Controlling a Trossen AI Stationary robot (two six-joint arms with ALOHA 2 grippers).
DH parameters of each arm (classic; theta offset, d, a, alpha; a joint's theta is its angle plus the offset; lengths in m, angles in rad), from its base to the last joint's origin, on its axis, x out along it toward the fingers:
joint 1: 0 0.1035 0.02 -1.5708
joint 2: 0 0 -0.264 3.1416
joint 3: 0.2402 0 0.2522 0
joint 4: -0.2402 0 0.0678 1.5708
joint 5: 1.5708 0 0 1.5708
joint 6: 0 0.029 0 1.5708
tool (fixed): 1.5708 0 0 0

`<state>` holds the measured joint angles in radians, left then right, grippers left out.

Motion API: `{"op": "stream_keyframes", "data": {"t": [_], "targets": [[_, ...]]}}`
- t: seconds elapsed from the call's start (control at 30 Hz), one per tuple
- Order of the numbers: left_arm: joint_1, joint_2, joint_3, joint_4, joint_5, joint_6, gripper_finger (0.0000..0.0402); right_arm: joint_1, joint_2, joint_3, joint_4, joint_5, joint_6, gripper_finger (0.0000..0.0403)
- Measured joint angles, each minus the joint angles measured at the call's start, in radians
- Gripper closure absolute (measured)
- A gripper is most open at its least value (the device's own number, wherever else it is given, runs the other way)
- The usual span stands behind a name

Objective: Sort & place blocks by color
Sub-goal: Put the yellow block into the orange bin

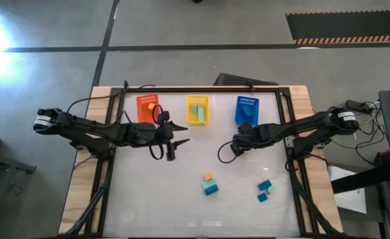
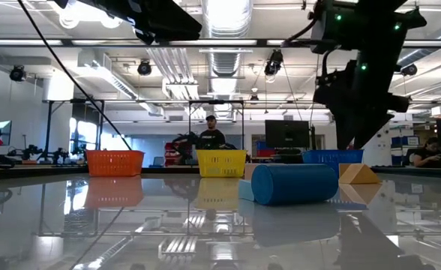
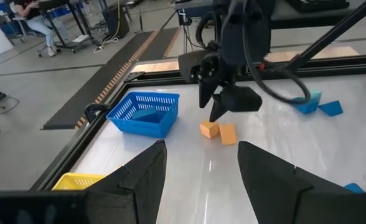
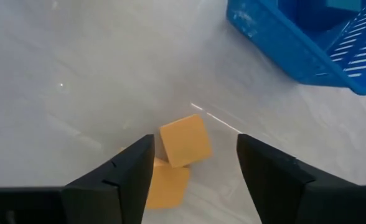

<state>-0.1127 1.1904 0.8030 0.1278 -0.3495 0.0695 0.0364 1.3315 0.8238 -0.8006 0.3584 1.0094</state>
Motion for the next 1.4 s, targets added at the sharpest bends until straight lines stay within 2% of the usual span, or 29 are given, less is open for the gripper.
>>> {"op": "stream_keyframes", "data": {"t": [0.33,0.6,0.87,1.23,1.4], "targets": [[0.002,0.000,-0.004,0.022,0.000,0.000,0.0219,0.000,0.121,0.003,0.027,0.000,-0.026,0.0173],[0.002,0.000,-0.004,0.031,0.000,-0.001,0.0219,-0.001,0.158,0.005,0.060,-0.002,-0.043,0.0199],[0.002,0.000,-0.005,0.046,0.000,-0.005,0.0219,-0.001,0.150,0.005,0.085,-0.002,-0.053,0.0282],[0.001,0.007,-0.010,0.062,0.000,-0.040,0.0219,0.000,0.122,0.005,0.092,-0.020,-0.091,0.0284],[-0.001,0.007,-0.029,0.074,0.000,-0.116,0.0219,0.024,0.051,0.005,0.201,0.013,-0.185,0.0284]]}}
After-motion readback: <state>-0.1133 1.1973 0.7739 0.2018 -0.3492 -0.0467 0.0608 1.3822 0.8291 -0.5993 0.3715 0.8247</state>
